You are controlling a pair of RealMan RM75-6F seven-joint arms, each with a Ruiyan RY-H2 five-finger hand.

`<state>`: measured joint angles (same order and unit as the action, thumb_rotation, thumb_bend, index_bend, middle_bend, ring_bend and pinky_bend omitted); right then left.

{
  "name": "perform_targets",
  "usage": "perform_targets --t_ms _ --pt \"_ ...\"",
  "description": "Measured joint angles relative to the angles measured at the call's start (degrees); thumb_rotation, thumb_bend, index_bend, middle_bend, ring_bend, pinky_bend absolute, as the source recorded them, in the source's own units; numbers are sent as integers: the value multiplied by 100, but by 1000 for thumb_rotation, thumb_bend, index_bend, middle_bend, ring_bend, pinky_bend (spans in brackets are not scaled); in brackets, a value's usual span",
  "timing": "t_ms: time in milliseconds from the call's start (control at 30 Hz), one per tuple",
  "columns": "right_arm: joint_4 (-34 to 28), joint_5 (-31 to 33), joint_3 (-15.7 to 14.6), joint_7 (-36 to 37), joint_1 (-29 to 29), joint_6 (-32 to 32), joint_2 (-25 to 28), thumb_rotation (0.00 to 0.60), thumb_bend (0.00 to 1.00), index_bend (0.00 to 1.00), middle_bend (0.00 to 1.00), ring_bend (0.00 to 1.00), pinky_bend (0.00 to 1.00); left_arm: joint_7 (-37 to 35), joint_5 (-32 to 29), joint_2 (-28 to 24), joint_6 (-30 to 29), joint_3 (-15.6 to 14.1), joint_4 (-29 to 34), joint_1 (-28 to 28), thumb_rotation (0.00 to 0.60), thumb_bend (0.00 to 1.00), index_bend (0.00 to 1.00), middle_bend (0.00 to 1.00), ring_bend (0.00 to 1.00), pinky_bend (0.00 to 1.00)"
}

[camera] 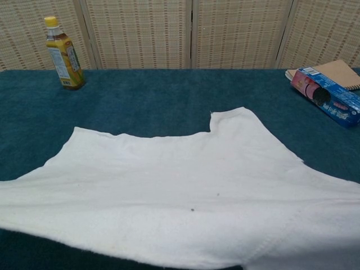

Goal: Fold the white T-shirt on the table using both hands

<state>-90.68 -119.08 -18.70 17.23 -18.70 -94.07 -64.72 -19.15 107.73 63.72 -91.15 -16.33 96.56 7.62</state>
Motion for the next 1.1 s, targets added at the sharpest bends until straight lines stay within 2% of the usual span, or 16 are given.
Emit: perform_targets --t_ms 300,733,1100 --pt "80 278 192 19 53 313 -139 600 541 863 535 330 265 -41 -311 71 468 191 -47 139 600 617 762 343 306 125" --pt "258 1131 936 -806 65 884 -758 600 541 863 531 330 231 85 -1107 381 1536 813 -209 697 600 622 767 343 303 125" --pt "498 1921 1451 -1251 -6 1479 -1263 600 541 863 529 330 229 323 -1918 823 2628 1383 -773 1330 600 622 768 343 298 125"
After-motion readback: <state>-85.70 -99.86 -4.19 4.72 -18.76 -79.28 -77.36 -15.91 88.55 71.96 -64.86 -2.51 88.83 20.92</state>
